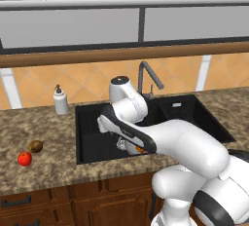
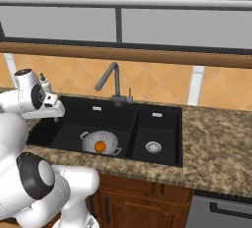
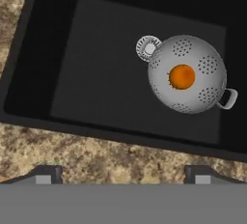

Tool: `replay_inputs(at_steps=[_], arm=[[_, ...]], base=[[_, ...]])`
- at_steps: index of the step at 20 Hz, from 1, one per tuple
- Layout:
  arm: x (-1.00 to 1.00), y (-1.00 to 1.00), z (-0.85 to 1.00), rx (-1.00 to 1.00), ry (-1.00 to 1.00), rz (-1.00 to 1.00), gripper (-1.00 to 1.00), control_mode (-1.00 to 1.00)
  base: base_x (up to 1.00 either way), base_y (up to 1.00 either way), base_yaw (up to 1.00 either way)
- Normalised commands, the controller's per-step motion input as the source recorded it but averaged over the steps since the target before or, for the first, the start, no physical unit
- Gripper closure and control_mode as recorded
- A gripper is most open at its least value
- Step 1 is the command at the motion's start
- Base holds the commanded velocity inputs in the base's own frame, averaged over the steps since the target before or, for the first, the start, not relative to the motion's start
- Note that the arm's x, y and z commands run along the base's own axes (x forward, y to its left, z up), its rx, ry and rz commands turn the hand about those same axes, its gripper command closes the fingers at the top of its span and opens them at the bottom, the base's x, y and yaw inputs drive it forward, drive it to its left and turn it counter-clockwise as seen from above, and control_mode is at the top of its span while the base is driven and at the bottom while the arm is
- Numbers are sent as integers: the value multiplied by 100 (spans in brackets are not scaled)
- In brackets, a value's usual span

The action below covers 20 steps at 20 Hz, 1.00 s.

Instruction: Put the colander in the sink, put the pear, apple, orange in the colander, and turn on the sink faucet and pour water over the colander.

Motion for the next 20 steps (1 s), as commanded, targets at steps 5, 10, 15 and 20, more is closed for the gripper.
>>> replay_inputs(at_steps=[5, 10, 15, 20], arm=[[-28, 88, 34, 5, -15, 2, -100, -100], [-14, 81, 32, 7, -18, -1, -100, -100], [-18, 71, 16, 15, 0, -3, -100, -100], [-9, 66, -10, 25, -2, 0, -100, -100]], base=[[0, 0, 0], [0, 0, 0], [0, 0, 0], [0, 0, 0]])
